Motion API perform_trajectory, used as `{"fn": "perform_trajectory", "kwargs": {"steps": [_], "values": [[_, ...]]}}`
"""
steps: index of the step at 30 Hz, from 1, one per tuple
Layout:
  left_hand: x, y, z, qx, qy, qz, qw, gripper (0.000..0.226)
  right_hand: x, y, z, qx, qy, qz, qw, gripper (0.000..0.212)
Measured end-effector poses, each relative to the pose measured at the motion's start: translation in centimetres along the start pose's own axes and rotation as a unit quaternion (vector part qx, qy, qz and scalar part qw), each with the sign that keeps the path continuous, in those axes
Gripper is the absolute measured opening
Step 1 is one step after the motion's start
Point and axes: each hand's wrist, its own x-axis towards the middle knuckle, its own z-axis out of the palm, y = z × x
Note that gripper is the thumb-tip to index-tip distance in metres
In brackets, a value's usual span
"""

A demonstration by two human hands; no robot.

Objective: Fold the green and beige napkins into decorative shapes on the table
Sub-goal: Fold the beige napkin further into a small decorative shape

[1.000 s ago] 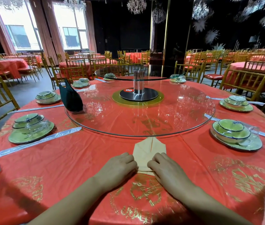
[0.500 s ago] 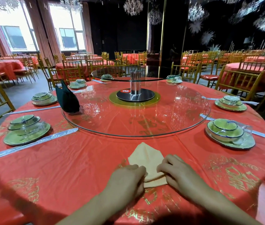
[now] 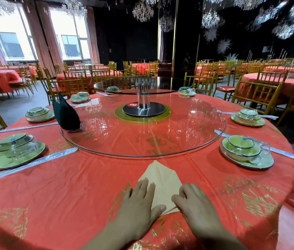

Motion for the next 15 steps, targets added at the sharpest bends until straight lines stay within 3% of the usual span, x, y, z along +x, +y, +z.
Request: {"fn": "perform_trajectory", "kwargs": {"steps": [2, 4, 6, 7, 10, 11, 15], "values": [[0.4, -0.1, 0.1, 0.019, -0.004, -0.005, 1.000, 0.135, 0.3, -0.2, -0.6, -0.028, -0.022, 0.064, 0.997, 0.003], [0.6, -0.2, -0.2, 0.002, -0.005, -0.012, 1.000, 0.123, 0.5, -0.4, -1.1, -0.083, -0.034, 0.027, 0.996, 0.015], [0.7, -0.5, -0.3, -0.016, -0.007, -0.017, 1.000, 0.095, 0.5, -0.7, -1.0, -0.077, -0.051, 0.048, 0.995, 0.017], [0.7, -0.7, -0.3, -0.019, -0.002, -0.020, 1.000, 0.094, 0.7, -0.6, -1.0, -0.063, -0.034, 0.061, 0.996, 0.016], [0.3, -0.6, 0.3, -0.010, -0.005, -0.024, 1.000, 0.126, 0.4, -0.8, -1.7, -0.035, -0.048, 0.074, 0.996, 0.034], [0.3, -0.6, 0.4, -0.010, -0.008, -0.028, 1.000, 0.128, 0.3, -1.0, -2.0, -0.077, -0.108, 0.061, 0.989, 0.041], [0.6, -0.5, -0.6, 0.002, -0.021, -0.026, 0.999, 0.133, 0.0, -0.7, -1.8, -0.157, -0.149, 0.060, 0.975, 0.041]]}}
